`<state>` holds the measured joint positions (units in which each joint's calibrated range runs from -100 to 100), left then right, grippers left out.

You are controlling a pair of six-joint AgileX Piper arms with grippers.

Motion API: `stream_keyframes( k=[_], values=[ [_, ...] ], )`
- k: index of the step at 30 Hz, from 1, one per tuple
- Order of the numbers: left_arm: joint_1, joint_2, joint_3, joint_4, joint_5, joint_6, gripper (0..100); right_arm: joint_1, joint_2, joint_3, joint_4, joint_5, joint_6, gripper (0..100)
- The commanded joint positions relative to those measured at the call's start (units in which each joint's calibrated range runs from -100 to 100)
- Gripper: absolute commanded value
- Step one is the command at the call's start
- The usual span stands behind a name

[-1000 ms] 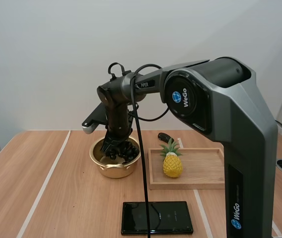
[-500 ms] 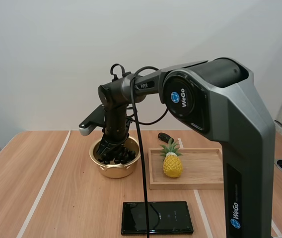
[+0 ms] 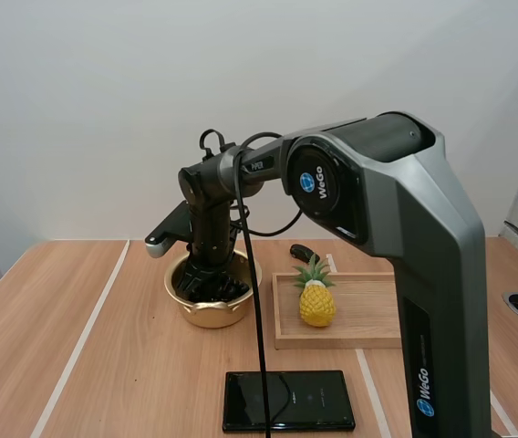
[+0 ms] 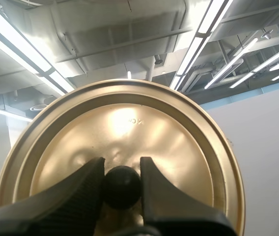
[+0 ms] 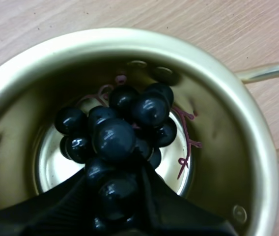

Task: Open the pot, put the grape inside, and close it

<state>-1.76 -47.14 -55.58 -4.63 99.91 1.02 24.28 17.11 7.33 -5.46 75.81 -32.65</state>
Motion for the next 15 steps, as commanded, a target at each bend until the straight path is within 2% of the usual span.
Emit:
stream_keyframes(
  k=[1,5,7,8,10,11,13,14,15],
  values=[
    [-0.09,0.14,-0.1,-0.67,-0.58,-0.21,0,-0.21,0.02,0.35,0.45,3.38,-0.22,0],
    [-0.09,0.14,-0.1,-0.67,-0.58,-0.21,0,-0.21,0.02,0.35,0.45,3.21,0.68,0],
    [-0.09,0.14,-0.1,-0.67,-0.58,-0.21,0,-0.21,0.02,0.35,-0.09,2.56,3.55,0],
    [-0.09,0.14,-0.1,-0.67,-0.58,-0.21,0,-0.21,0.02,0.16,-0.43,2.33,4.46,4],
    [-0.09,0.14,-0.1,-0.67,-0.58,-0.21,0,-0.21,0.02,0.19,-0.82,1.47,5.78,28],
    [-0.09,0.14,-0.1,-0.67,-0.58,-0.21,0,-0.21,-0.11,0.19,-0.82,1.46,5.78,44],
    [-0.09,0.14,-0.1,-0.67,-0.58,-0.21,0,-0.21,-0.27,0.19,-0.82,1.46,5.66,82],
    [-0.09,0.14,-0.1,-0.67,-0.58,-0.21,0,-0.21,-0.54,0.19,-0.82,1.46,5.23,96],
    [-0.09,0.14,-0.1,-0.67,-0.58,-0.21,0,-0.21,-0.68,0.19,-0.91,1.46,5.04,100]
  ],
)
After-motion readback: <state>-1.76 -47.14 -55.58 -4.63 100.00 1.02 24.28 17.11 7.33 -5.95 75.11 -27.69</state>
